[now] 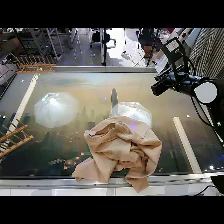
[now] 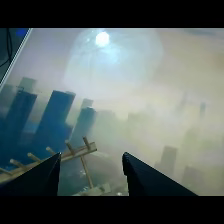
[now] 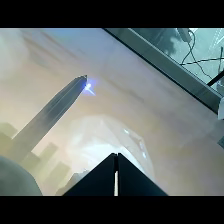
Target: Fold the clothes and pants, and hang the long-sleeved shirts on hangers.
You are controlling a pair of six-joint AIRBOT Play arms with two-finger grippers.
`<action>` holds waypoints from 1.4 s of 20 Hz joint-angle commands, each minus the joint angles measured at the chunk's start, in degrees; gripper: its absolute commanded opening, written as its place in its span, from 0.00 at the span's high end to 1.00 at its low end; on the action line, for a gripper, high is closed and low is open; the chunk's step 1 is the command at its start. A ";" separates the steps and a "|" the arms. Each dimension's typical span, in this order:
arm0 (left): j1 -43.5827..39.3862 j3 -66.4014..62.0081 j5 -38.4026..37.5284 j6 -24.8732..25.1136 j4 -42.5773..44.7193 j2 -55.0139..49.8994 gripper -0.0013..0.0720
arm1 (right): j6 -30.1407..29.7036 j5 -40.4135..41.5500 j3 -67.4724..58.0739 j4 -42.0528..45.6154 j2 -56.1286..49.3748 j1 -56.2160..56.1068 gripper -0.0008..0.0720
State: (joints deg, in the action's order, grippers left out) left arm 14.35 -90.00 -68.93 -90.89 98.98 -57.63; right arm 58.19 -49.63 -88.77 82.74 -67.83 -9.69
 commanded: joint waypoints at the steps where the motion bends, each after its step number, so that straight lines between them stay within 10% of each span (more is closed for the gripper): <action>1: 0.04 -0.02 0.00 0.00 0.00 0.02 0.44 | 0.00 0.00 0.02 0.00 -0.04 -0.04 0.96; 17: 0.02 0.07 2.49 0.00 -2.19 -0.50 0.44 | 0.11 0.20 0.02 -0.33 -0.07 -0.04 0.96; 23: -0.02 0.20 2.12 -0.02 -9.03 -2.60 0.42 | 4.22 -0.81 0.02 -14.80 0.24 -0.07 0.96; 25: -0.04 0.20 0.63 0.50 -18.62 -4.20 0.12 | 10.58 -0.90 0.02 -20.26 0.20 -0.07 0.95; 28: -0.96 0.96 -6.10 10.86 -39.41 -9.25 0.02 | 18.86 -3.41 0.04 -20.98 0.15 -0.37 0.57</action>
State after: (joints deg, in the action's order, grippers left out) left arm 14.02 -89.58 -69.95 -87.22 77.91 -63.26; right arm 69.54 -50.70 -88.77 65.82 -67.68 -9.87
